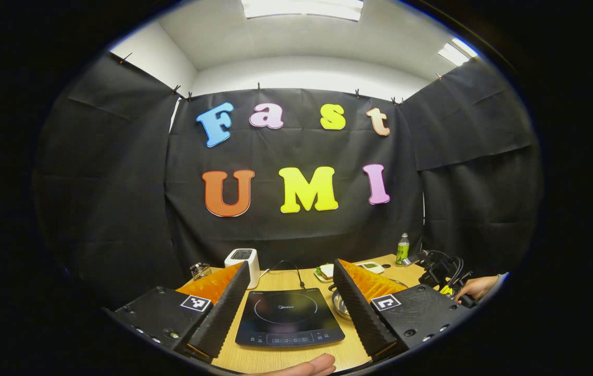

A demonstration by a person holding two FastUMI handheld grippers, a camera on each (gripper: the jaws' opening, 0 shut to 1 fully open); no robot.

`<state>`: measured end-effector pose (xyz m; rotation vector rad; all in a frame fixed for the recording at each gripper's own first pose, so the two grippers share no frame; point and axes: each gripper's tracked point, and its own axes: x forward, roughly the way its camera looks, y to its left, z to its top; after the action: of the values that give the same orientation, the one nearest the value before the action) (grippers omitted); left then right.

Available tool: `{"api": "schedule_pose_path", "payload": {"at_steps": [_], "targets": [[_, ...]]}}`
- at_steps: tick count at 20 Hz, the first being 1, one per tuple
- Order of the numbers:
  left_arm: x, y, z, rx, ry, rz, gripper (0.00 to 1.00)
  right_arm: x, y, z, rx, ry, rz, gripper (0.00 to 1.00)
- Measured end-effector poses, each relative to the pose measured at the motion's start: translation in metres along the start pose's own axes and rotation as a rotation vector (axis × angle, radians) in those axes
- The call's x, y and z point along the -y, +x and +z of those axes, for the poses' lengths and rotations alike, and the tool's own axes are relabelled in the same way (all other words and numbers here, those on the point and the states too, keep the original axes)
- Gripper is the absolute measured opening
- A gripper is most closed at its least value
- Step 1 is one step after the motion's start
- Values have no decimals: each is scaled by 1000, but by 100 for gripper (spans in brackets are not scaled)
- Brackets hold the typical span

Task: First push the handle of the pot to place it horizontally, then grasp the pot with both hands and set it on the induction cooktop.

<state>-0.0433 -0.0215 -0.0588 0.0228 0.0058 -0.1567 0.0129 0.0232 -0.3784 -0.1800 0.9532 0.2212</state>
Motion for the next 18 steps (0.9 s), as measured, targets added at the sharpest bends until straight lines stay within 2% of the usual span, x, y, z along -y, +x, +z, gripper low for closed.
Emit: {"api": "schedule_pose_path", "payload": {"at_steps": [3, 9, 13, 17, 18], "targets": [[5, 2, -4, -8, -1, -5, 95, 15, 4, 3, 16, -24, -38, 0], [11, 5, -14, -31, -35, 3, 95, 29, 22, 1, 34, -36, -14, 1], [7, 14, -18, -34, -16, 36, 95, 48, 30, 7, 42, -56, -42, 0], [19, 26, -24, -44, -54, 12, 95, 71, 37, 18, 84, -88, -70, 4], [17, 29, -23, -43, -55, 16, 96, 75, 38, 21, 97, -102, -77, 0]]}}
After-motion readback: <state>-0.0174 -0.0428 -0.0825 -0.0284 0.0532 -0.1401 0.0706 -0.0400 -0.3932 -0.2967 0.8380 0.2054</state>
